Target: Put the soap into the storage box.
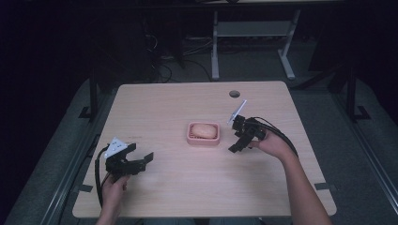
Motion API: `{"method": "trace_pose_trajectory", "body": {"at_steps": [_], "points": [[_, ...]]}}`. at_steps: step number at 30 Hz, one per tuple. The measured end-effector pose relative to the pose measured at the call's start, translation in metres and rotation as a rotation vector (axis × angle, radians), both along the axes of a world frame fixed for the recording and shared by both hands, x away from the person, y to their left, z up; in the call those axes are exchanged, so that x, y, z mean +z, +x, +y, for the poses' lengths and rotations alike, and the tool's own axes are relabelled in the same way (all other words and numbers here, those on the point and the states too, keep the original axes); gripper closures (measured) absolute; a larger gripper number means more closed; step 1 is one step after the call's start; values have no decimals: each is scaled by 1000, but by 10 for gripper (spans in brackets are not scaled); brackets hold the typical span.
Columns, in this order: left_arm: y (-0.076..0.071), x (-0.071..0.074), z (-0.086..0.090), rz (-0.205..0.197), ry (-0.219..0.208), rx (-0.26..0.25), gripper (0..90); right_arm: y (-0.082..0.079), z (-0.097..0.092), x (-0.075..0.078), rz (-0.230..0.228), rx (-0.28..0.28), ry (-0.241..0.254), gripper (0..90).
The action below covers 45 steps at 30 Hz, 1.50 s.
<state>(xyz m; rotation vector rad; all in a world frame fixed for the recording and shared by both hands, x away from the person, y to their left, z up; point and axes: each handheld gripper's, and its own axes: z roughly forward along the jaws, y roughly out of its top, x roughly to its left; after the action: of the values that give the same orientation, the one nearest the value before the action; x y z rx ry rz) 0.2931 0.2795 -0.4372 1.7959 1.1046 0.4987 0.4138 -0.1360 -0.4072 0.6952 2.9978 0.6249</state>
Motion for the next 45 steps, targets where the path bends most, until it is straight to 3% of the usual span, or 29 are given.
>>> {"method": "trace_pose_trajectory", "body": {"at_steps": [23, 25, 45], "points": [[-1, -2, -3, 2, 4, -9, 142, -30, -34, -12, -9, -53, 43, 224], [-1, -2, -3, 4, 11, -13, 143, -33, -37, -13, -12, -54, 27, 224], [-3, -3, -6, -4, 35, -34, 142, -69, -70, -27, -20, -134, 87, 225]]}}
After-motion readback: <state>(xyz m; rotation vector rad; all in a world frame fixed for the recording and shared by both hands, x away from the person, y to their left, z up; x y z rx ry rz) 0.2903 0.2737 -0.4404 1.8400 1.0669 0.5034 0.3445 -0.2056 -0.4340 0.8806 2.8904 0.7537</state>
